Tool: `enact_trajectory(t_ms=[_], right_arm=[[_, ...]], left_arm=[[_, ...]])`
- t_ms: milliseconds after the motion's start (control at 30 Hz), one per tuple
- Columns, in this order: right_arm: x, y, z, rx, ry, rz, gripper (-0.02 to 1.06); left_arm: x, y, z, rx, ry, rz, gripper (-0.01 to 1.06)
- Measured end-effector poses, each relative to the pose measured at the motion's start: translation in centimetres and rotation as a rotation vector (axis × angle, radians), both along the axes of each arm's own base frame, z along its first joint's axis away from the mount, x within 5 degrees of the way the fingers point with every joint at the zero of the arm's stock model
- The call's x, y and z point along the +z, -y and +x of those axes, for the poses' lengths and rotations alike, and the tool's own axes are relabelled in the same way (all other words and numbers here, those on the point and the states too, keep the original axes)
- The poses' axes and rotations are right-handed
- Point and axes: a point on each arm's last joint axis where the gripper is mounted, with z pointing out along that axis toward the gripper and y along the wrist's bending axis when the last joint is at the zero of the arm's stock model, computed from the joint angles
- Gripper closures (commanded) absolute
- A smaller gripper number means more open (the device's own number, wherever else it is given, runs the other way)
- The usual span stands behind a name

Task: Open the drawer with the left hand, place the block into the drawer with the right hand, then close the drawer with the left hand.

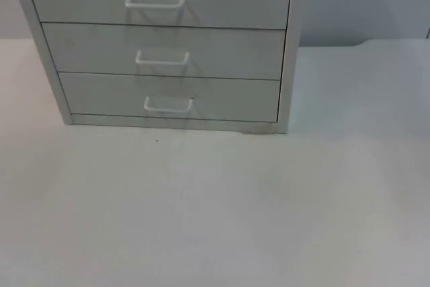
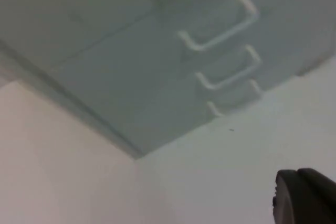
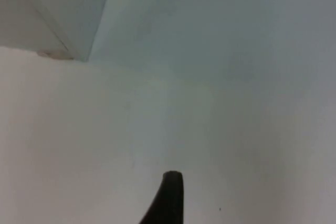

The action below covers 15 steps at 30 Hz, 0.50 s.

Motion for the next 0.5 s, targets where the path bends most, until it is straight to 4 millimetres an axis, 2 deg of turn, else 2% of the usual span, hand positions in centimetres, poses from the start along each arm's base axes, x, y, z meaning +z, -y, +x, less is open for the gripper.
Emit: enact_trajectory(t_ms=[67,100,267,500], right_arm=[[1.0,0.1,-1.0,0.01,0.057,0.003,0.27],[1.0,0.1,-1.0,0.01,0.057,0.003,0.27],[2.9,0.2,-3.3,0.033,0.171,0.008,0.27],[3.9,-0.4,-4.8,0.124,0.248,0.029,0.27]], left_arm=[[1.1,-2.1,-0.6,0.075,0.035,-0.032,1.05],[1.1,-2.1,-0.6,0.075,0.035,-0.032,1.05],[2.7,-6.5,-2.6,0.24,0.067,-0.08,1.05],[3.7,-7.9,-5.2,0.251,0.086,-0.134,1.05]])
